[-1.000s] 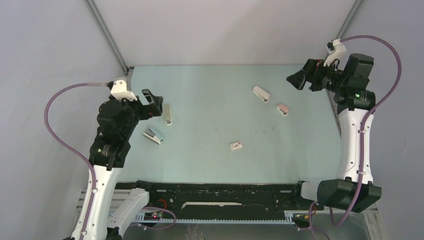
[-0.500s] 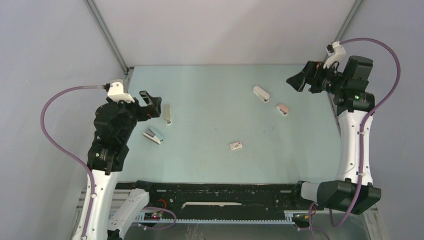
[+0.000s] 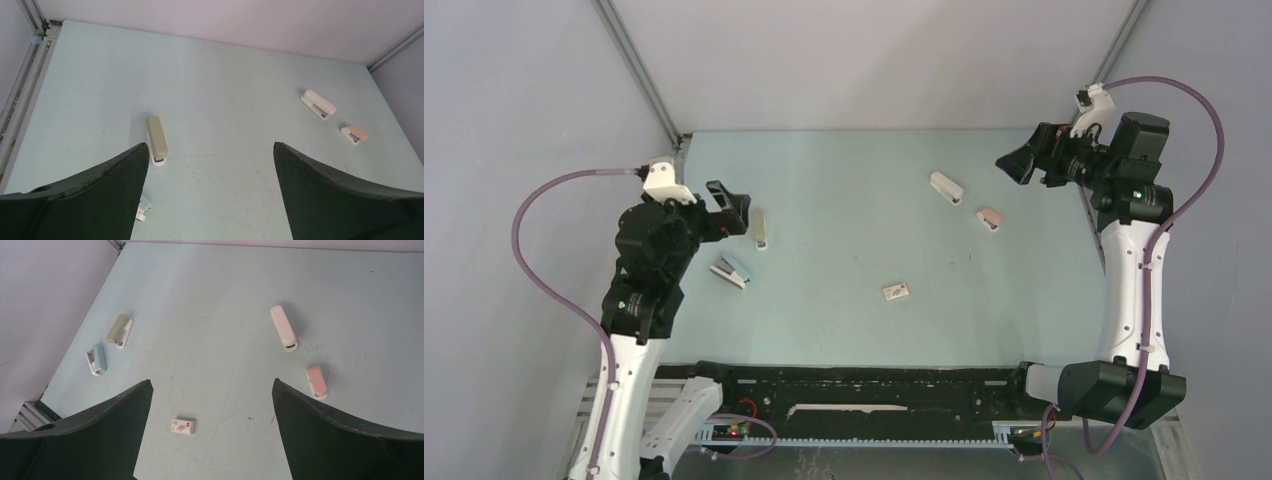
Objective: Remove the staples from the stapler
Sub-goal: Reset both arms
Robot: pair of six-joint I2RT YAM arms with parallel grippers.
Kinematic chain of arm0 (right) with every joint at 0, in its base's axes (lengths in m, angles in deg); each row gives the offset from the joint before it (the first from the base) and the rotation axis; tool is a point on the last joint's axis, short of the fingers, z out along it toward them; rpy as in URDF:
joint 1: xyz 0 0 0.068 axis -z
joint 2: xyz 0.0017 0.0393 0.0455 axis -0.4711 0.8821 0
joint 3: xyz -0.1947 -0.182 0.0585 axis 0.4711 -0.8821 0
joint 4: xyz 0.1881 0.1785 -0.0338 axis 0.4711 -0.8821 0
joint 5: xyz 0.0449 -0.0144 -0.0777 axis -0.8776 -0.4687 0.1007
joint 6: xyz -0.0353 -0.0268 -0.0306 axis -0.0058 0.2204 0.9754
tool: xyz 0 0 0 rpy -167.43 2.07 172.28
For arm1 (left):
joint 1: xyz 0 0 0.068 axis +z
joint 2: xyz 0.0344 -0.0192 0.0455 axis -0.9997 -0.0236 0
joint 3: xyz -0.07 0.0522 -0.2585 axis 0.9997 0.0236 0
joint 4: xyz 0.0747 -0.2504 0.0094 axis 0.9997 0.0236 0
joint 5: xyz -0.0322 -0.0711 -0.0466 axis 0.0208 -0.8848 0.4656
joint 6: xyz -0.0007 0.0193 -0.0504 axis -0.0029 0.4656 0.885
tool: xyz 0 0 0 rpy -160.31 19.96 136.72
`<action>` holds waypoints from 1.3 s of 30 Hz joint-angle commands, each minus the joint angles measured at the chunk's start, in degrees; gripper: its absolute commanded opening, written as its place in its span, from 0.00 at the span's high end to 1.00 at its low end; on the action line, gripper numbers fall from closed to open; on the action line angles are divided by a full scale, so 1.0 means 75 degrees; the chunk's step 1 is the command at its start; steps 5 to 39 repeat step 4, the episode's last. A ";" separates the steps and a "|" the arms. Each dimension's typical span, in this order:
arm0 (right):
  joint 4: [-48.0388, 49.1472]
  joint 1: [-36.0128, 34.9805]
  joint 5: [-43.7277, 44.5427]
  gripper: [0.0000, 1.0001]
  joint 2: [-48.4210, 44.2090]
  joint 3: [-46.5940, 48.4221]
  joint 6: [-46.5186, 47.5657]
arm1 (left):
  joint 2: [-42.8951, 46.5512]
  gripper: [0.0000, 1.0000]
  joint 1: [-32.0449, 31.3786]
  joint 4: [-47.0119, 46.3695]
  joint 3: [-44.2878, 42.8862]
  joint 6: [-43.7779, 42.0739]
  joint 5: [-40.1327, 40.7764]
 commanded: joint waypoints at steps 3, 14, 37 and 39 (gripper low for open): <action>0.0165 0.0052 -0.0119 0.00 -0.0204 -0.0043 0.0079 | 0.0003 0.00 0.0108 -0.0215 0.0201 0.0089 -0.0160; 0.0171 0.0052 -0.0148 0.00 -0.0204 -0.0043 0.0087 | 0.0001 0.00 0.0109 -0.0215 0.0201 0.0089 -0.0163; 0.0171 0.0052 -0.0148 0.00 -0.0204 -0.0043 0.0087 | 0.0001 0.00 0.0109 -0.0215 0.0201 0.0089 -0.0163; 0.0171 0.0052 -0.0148 0.00 -0.0204 -0.0043 0.0087 | 0.0001 0.00 0.0109 -0.0215 0.0201 0.0089 -0.0163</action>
